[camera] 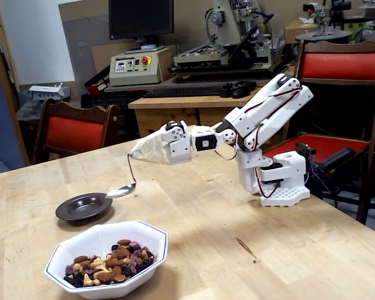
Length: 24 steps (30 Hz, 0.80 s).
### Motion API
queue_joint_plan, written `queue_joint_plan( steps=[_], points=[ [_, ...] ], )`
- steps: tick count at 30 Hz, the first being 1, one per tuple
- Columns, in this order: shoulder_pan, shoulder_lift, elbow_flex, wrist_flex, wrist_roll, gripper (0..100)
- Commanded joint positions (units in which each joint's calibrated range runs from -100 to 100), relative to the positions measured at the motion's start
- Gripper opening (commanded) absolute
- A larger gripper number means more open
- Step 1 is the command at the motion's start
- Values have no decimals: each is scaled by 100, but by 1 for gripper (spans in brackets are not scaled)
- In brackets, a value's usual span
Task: Use spoon to take food
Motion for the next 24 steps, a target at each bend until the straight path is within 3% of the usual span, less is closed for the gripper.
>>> queue_joint_plan(
  steps=[1, 24],
  points=[
    [-30, -158, 33, -66, 15, 4],
    [-38, -140, -28, -74, 20, 4]
  ],
)
